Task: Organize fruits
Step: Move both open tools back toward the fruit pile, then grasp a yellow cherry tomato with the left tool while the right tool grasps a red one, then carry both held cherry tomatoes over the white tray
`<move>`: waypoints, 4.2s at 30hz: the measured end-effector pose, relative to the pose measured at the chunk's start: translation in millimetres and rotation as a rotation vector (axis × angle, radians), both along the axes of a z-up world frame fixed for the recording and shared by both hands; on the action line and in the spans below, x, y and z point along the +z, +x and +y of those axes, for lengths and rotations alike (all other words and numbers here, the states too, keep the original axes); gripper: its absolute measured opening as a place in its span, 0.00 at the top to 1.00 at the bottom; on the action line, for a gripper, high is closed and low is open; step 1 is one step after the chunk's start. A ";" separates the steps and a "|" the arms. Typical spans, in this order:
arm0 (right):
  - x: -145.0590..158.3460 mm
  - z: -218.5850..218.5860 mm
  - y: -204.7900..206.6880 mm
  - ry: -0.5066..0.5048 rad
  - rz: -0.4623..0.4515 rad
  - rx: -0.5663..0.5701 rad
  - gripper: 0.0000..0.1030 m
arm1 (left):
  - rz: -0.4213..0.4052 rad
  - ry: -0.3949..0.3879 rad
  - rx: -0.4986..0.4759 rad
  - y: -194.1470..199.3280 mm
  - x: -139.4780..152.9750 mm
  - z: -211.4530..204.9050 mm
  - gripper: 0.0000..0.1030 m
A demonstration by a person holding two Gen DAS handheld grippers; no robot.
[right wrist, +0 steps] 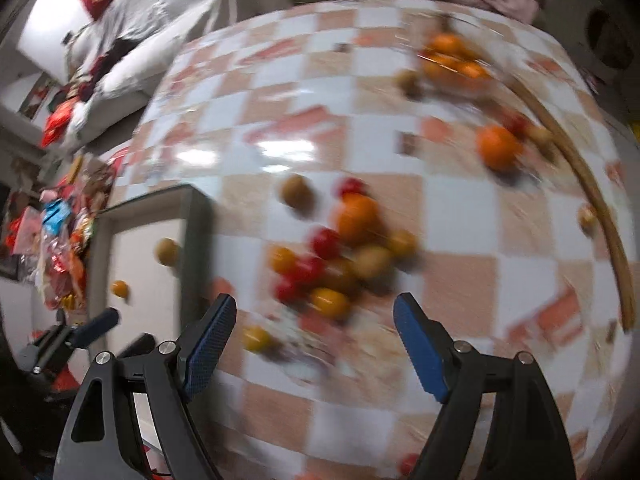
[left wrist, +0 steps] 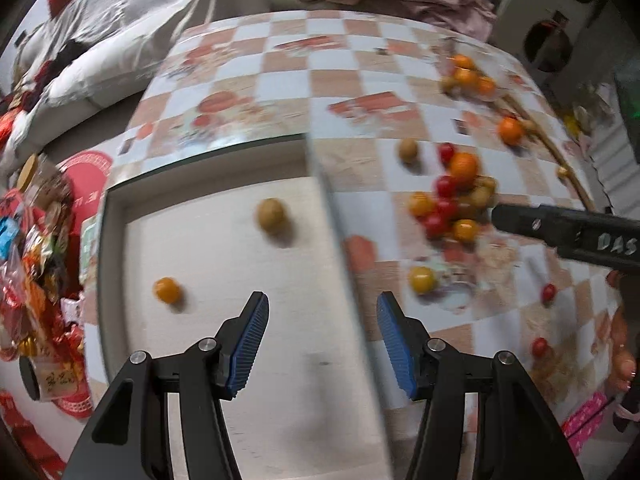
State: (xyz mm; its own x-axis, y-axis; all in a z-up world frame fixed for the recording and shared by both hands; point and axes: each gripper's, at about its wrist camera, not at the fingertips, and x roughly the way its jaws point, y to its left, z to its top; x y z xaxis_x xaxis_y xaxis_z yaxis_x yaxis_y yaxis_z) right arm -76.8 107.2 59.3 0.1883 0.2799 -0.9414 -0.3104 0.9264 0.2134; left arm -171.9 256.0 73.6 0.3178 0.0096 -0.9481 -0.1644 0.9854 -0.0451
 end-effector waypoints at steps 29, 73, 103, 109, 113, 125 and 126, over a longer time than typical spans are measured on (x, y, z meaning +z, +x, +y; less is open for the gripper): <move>-44.8 -106.9 -40.8 -0.147 0.059 -0.068 0.19 | 0.118 0.020 -0.083 45.9 -62.0 -86.2 0.44; -18.8 -70.6 -40.2 -0.082 0.007 -0.023 0.80 | -0.006 -0.124 0.016 16.7 0.4 -36.5 0.77; -2.5 115.5 -43.7 -0.007 -0.023 0.314 0.80 | 0.009 -0.051 0.336 -55.6 -18.2 105.5 0.77; -14.9 161.1 -42.6 0.024 0.011 0.370 0.80 | 0.047 -0.046 0.377 -67.0 -37.4 123.1 0.77; -25.9 187.6 -42.0 0.018 0.024 0.405 0.80 | 0.062 -0.048 0.384 -70.3 -45.8 128.0 0.77; -55.5 218.4 -45.5 -0.048 0.042 0.449 0.80 | 0.082 -0.033 0.354 -71.4 -54.3 123.4 0.77; -56.4 218.6 -45.9 -0.050 0.040 0.449 0.80 | 0.084 -0.030 0.351 -71.1 -54.8 123.0 0.77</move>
State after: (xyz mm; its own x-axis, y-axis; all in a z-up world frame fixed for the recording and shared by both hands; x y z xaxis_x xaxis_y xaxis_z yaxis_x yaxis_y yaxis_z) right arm -122.7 325.8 2.9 0.0213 0.2796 -0.9599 -0.6764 0.7110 0.1921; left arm -243.1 379.0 18.8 0.2207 0.0761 -0.9724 -0.4965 0.8669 -0.0449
